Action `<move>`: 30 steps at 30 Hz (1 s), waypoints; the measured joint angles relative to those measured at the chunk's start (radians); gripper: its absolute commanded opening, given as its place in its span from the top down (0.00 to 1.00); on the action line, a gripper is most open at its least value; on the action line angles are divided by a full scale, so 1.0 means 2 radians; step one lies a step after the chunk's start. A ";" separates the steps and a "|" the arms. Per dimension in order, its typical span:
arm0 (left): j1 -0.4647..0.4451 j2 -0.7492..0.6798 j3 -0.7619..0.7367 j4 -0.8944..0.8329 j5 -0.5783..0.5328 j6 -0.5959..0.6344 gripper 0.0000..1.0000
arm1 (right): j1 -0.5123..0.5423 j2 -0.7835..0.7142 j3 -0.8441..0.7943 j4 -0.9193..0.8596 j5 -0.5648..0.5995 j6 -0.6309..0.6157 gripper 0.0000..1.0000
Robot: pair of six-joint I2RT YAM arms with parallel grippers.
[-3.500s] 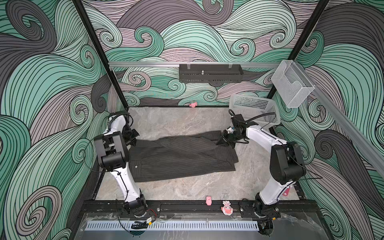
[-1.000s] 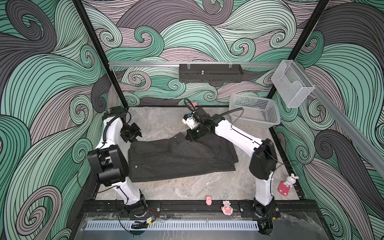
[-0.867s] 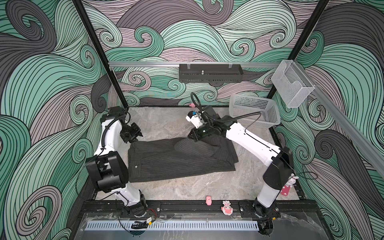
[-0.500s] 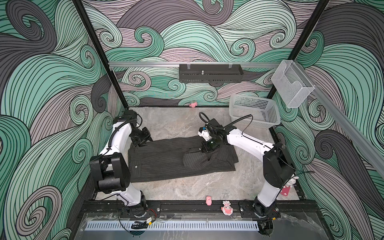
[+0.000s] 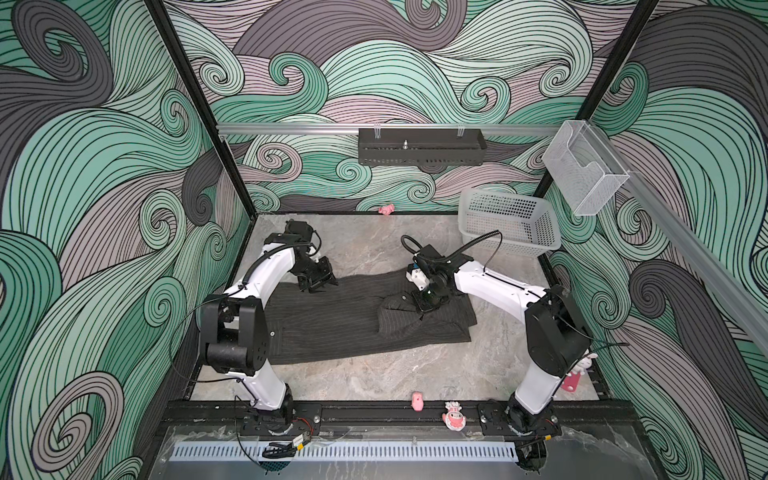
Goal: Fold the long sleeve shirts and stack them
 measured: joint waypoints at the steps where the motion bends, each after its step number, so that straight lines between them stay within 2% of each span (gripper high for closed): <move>1: -0.008 0.006 -0.001 0.006 0.004 -0.004 0.58 | 0.000 -0.002 -0.009 0.000 0.000 0.000 0.94; 3: -0.020 0.017 -0.004 0.017 0.012 -0.010 0.58 | 0.000 -0.003 -0.025 -0.002 0.002 0.001 0.88; 6: -0.036 0.030 -0.011 0.034 0.023 -0.020 0.58 | 0.000 -0.012 -0.045 -0.002 0.000 0.004 0.63; 7: -0.043 0.033 -0.014 0.040 0.026 -0.024 0.58 | 0.000 -0.018 -0.049 -0.001 -0.002 0.005 0.58; 14: -0.066 0.057 -0.016 0.069 0.044 -0.039 0.58 | 0.000 -0.053 -0.021 0.028 -0.028 0.018 0.38; 21: -0.079 0.063 -0.017 0.084 0.066 -0.043 0.58 | -0.004 0.000 0.040 0.060 -0.044 0.032 0.35; 25: -0.102 0.084 -0.017 0.099 0.081 -0.047 0.58 | -0.015 0.018 0.033 0.064 -0.045 0.039 0.36; 30: -0.141 0.114 -0.017 0.137 0.107 -0.062 0.57 | -0.049 -0.009 0.000 0.071 -0.043 0.053 0.37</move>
